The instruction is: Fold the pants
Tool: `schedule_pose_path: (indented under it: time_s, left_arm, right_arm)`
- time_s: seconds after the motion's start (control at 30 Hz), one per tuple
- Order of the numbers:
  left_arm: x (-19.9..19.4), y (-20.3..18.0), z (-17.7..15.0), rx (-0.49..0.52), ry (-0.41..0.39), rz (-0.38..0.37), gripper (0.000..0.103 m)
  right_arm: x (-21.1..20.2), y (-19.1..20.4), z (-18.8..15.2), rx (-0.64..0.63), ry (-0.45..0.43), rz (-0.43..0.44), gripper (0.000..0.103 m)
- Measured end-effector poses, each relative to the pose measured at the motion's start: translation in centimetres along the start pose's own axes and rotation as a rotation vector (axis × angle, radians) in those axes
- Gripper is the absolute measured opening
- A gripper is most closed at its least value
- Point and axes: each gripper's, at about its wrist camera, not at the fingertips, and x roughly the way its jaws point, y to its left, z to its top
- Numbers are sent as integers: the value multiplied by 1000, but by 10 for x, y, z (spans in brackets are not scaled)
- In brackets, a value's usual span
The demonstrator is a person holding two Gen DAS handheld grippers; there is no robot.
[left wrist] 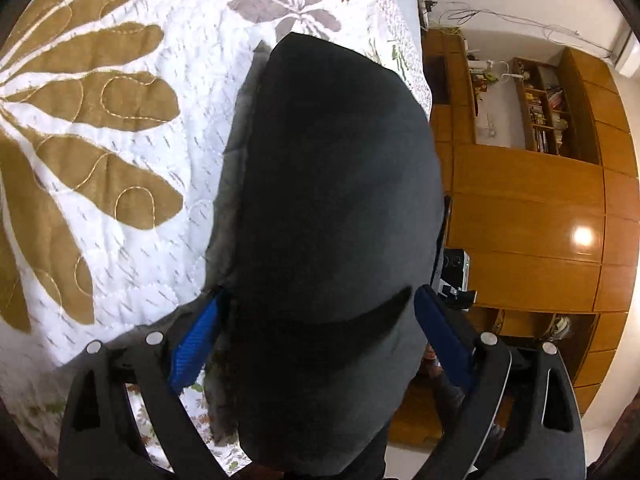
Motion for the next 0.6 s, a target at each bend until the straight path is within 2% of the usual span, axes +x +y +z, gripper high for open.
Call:
schedule_pose_path:
  time_s: [0.1,0.23,0.4,0.53,0.57,0.6]
  left_arm:
    - [9,-7,1,37,40,-17,93]
    - [13,-5,0,29,44,4,93]
    - [27,-15,-1,71,59,51,96]
    - [31,-17,0,65,42,91,96]
    - [30,-18,0,67,40,101,93]
    - [29,-18,0,68,36,109,82]
  right_arm:
    - [11,8,4,-32,43,-7,100]
    - [22,15,14,-68,98,-56,99]
    - [32,17,23,-60,100,-54,100]
    - [44,25,24,-69,98,-75,100]
    - [45,26,25,-70,96,-78,99]
    - [45,26,25,-69,93,-82,91]
